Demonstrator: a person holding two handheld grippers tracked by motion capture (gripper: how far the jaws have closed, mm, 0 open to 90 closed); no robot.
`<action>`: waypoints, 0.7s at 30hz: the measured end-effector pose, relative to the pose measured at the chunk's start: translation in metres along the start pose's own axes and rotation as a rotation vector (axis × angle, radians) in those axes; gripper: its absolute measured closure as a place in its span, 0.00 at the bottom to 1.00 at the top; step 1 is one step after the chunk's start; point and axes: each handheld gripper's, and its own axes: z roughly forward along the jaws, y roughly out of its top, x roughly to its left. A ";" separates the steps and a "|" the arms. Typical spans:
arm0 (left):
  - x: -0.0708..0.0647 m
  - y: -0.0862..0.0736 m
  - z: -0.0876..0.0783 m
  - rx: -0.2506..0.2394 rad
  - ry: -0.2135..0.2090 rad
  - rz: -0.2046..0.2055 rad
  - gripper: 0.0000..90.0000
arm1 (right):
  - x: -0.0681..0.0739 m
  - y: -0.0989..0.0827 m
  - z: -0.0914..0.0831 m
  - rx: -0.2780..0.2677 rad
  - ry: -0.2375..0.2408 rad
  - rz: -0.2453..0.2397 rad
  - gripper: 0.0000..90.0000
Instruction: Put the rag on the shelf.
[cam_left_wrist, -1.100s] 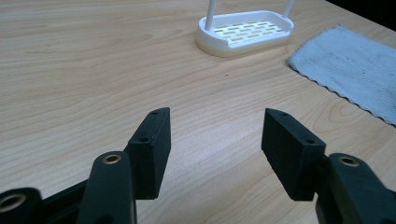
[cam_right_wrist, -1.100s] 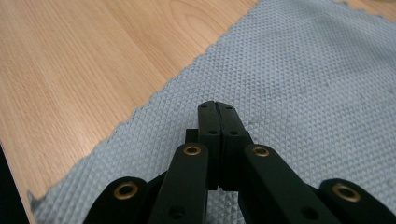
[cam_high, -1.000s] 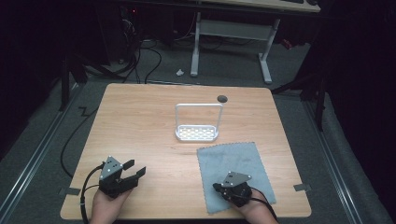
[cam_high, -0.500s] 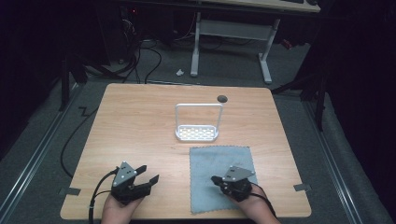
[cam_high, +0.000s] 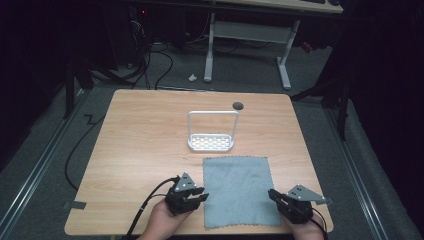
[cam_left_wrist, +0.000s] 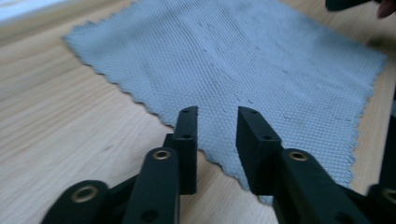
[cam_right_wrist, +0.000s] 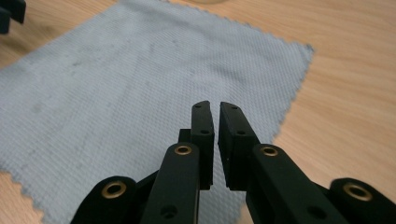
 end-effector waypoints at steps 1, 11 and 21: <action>-0.002 0.001 0.005 0.019 -0.006 0.013 0.84 | -0.001 -0.002 -0.002 0.002 -0.006 0.003 0.95; -0.005 -0.001 0.011 0.068 -0.002 0.073 0.91 | -0.001 -0.003 0.002 0.013 -0.007 -0.005 0.95; 0.012 -0.025 -0.021 0.061 0.048 0.011 0.92 | 0.011 0.016 0.028 0.020 0.050 -0.068 0.95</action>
